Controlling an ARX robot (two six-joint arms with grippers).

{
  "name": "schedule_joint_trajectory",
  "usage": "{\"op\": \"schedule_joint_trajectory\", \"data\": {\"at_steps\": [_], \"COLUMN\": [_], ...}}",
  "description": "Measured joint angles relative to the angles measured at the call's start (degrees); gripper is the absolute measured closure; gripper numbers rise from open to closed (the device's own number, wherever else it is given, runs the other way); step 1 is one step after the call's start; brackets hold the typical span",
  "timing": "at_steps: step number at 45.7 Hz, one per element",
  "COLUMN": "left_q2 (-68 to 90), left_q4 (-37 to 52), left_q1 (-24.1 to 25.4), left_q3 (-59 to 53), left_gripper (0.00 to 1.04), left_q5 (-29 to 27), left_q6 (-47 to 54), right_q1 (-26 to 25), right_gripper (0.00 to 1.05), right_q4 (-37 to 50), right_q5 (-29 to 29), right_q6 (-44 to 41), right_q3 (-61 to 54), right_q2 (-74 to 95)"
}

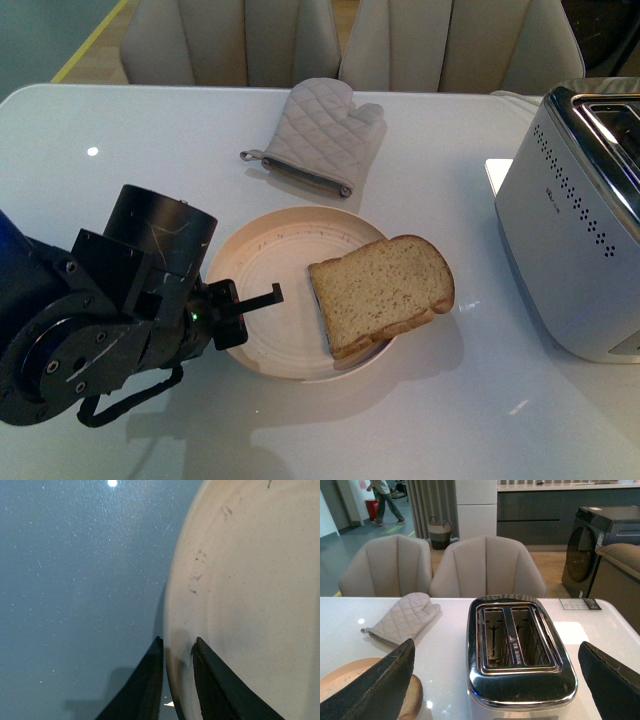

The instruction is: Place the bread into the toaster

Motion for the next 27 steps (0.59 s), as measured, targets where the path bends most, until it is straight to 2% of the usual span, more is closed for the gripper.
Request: {"op": "schedule_joint_trajectory", "data": {"at_steps": [6, 12, 17, 22, 27], "left_q2": [-2.7, -14.2, -25.2, -35.5, -52.5], "left_q4": [2.8, 9.6, 12.6, 12.7, 10.4], "left_q1": [2.4, 7.8, 11.3, 13.7, 15.5], "left_q3": [-4.3, -11.0, -16.5, -21.9, -29.6], "left_gripper": [0.59, 0.34, 0.18, 0.06, 0.07], "left_q5": [-0.2, -2.3, -2.3, -2.2, -2.1], "left_q6": [0.1, 0.3, 0.0, -0.3, -1.1], "right_q1": [0.0, 0.0, 0.0, 0.0, 0.0], "right_gripper": [0.09, 0.09, 0.09, 0.09, 0.09], "right_q4": [0.0, 0.0, 0.0, 0.0, 0.0], "right_q5": [0.0, 0.0, 0.0, 0.0, 0.0], "right_q6": [0.0, 0.0, 0.0, 0.0, 0.0], "right_q3": [0.0, 0.0, 0.0, 0.0, 0.0], "right_q2": [0.0, 0.0, 0.0, 0.0, 0.0]}}
